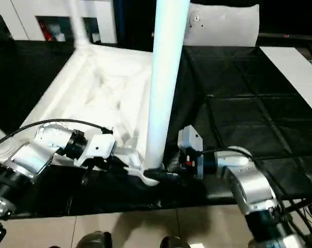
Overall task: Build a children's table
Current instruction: Rotate leg to tighten
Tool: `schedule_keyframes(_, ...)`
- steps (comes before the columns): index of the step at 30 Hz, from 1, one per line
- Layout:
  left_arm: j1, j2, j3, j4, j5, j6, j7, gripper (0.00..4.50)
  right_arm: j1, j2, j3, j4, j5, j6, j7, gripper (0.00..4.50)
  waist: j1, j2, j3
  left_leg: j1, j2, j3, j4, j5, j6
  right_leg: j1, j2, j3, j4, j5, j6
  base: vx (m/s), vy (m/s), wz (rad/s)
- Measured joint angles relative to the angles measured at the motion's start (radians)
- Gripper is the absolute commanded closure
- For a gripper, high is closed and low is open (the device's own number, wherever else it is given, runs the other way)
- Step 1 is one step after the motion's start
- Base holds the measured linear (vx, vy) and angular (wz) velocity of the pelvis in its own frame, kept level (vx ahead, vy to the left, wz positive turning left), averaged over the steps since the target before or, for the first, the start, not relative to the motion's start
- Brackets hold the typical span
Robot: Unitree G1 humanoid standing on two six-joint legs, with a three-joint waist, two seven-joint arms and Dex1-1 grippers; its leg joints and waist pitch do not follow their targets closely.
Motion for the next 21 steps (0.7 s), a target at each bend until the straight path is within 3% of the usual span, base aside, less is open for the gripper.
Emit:
schedule_keyframes(7, -0.024, -0.007, -0.008, 0.044, 0.0, -0.036, -0.023, 4.5, -0.047, -0.014, 0.022, 0.082, -0.02, -0.045, 0.072, 1.89, 0.001, -0.001, -0.001, 0.0, 0.0, 0.0, 0.001, 0.002, 0.004, 0.0, 0.0, 0.0, 0.001, 0.0, 0.0, 0.0, 0.0, 0.0)
schedule_keyframes(12, -0.026, -0.01, -0.007, 0.056, 0.0, -0.047, -0.024, 4.5, -0.066, -0.012, 0.038, 0.116, -0.033, -0.069, 0.084, 2.11, 0.002, -0.001, -0.001, 0.0, 0.0, 0.0, 0.001, 0.002, 0.004, 0.0, 0.0, 0.0, 0.002, 0.0, 0.0, 0.0, 0.0, 0.0)
schedule_keyframes(13, -0.026, -0.011, -0.006, 0.059, 0.0, -0.05, -0.024, 4.5, -0.067, -0.012, 0.039, 0.117, -0.035, -0.07, 0.085, 2.38, 0.002, -0.001, -0.001, 0.0, 0.0, 0.0, 0.001, 0.002, 0.004, 0.0, 0.0, 0.0, 0.002, 0.0, 0.0, 0.0, 0.0, 0.0)
schedule_keyframes(21, -0.026, -0.019, 0.002, 0.065, -0.001, -0.038, -0.024, 4.5, -0.068, -0.009, 0.038, 0.132, -0.036, -0.09, 0.092, 2.56, 0.003, -0.001, -0.001, 0.0, 0.0, 0.0, 0.002, 0.002, 0.004, 0.0, 0.0, 0.0, 0.002, 0.0, 0.0, 0.0, 0.0, 0.0)
